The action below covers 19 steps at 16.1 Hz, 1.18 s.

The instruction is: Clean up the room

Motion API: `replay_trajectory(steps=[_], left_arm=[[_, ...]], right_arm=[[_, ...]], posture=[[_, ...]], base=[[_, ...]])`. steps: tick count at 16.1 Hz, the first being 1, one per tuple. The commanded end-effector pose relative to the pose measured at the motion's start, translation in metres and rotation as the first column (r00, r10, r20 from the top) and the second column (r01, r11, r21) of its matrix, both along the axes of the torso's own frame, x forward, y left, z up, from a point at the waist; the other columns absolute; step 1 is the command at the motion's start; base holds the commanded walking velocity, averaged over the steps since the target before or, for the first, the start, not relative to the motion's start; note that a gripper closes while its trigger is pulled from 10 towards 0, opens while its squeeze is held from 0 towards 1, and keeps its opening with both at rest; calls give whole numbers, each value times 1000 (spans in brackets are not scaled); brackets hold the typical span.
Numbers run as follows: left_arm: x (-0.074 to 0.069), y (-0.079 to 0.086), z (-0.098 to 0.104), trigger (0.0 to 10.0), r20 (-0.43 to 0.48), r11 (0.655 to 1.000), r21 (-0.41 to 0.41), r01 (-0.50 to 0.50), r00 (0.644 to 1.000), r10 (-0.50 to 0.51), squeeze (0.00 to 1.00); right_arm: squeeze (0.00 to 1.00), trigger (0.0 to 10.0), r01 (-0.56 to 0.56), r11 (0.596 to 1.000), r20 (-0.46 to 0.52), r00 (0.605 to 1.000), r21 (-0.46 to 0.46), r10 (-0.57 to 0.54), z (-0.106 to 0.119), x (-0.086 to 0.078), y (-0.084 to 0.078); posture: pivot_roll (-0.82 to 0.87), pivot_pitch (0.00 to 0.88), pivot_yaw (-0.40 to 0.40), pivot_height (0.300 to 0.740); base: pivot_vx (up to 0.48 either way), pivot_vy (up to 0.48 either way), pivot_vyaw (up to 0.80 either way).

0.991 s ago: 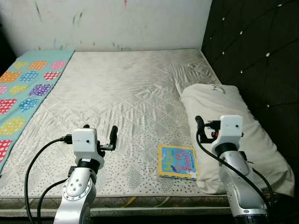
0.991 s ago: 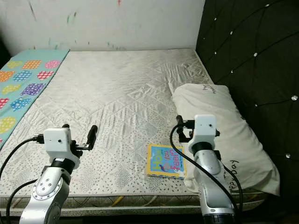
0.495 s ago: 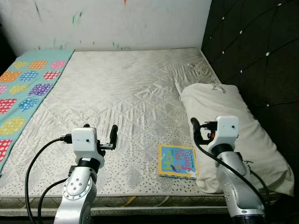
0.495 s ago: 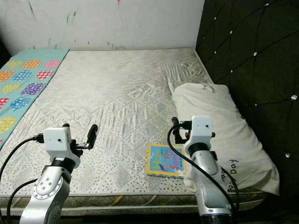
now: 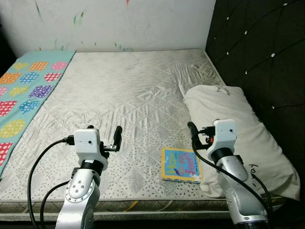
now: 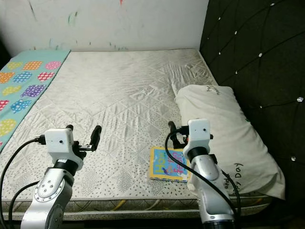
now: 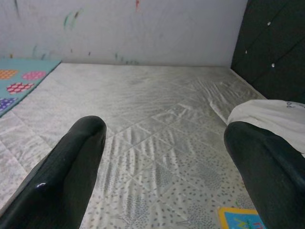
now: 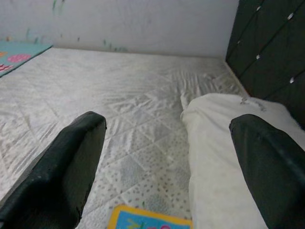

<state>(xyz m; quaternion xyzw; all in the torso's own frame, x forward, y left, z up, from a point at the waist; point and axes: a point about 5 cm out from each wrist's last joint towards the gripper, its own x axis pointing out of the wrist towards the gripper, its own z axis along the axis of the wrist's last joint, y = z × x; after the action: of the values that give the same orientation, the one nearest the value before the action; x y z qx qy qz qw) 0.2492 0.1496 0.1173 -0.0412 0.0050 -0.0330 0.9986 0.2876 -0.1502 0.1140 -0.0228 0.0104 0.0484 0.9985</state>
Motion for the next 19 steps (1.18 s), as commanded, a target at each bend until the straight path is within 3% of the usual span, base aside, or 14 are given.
replay_trajectory(steps=[1,2,6,11,13,19], left_arm=[[0,2,-1,10000,-14,1000,-9,-12,1000,12,0],[0,2,-2,10000,-15,1000,-11,-12,1000,11,0],[0,1,-2,10000,-18,1000,-14,-10,1000,10,0],[0,2,-2,10000,-22,1000,-13,-8,1000,8,0],[0,2,-2,10000,-22,1000,-12,-8,1000,8,0],[0,1,-3,10000,-27,1000,-11,-7,1000,7,0]], right_arm=[[0,10000,-22,1000,22,999,-20,23,2,1,2],[0,10000,-39,997,24,999,-61,40,3,1,4],[0,10000,-118,990,-18,993,81,120,1,-3,8],[0,10000,-114,994,-4,994,-4,114,0,-3,9],[0,10000,-81,996,-14,997,30,82,-1,-3,8],[0,10000,-93,996,-28,995,16,93,-2,-3,7]], posture=[[-99,0,23,740],[-99,0,23,740],[-99,0,20,740],[-99,0,23,740],[-99,0,23,740],[-99,0,23,740]], base=[[0,0,0],[0,0,0],[0,254,0],[0,397,0],[0,420,0],[0,422,0]])
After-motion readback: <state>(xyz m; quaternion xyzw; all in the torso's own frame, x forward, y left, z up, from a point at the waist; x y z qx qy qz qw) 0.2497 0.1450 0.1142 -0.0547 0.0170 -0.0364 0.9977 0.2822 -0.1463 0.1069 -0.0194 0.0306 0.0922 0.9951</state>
